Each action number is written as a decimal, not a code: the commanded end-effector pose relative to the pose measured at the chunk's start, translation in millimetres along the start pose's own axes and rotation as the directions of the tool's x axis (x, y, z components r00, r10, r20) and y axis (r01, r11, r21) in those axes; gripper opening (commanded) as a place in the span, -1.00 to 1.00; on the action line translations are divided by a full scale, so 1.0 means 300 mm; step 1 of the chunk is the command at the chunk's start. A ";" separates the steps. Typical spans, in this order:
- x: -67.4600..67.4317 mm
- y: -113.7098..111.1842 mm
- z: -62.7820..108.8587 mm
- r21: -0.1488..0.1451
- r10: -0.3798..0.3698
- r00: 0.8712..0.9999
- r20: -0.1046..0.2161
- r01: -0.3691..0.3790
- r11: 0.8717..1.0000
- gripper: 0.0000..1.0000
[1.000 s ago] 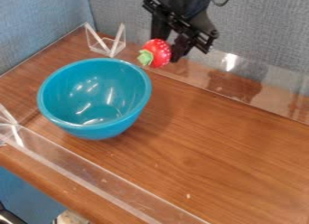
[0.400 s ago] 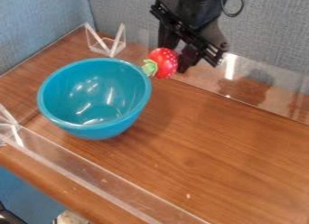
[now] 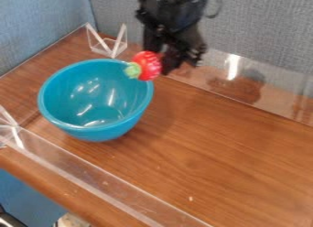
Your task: Put the strawberry in the blue bowl
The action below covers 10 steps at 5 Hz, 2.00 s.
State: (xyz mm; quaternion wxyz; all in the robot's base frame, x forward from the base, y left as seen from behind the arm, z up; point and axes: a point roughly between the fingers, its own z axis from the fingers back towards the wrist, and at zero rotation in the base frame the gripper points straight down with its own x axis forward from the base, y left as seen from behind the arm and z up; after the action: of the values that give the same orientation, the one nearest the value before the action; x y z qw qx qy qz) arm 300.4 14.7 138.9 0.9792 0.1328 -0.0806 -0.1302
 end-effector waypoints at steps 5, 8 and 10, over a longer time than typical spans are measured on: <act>-0.081 0.074 0.028 0.017 0.005 1.000 0.003 -0.005 1.000 -1.00; -0.129 0.011 -0.012 0.025 0.035 0.999 -0.028 -0.034 0.999 -1.00; -0.213 0.008 -0.065 0.028 0.085 0.995 -0.058 -0.084 0.996 -1.00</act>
State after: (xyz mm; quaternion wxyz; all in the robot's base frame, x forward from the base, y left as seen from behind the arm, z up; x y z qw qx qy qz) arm 242.3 37.0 100.3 0.9850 0.1427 -0.0334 -0.0908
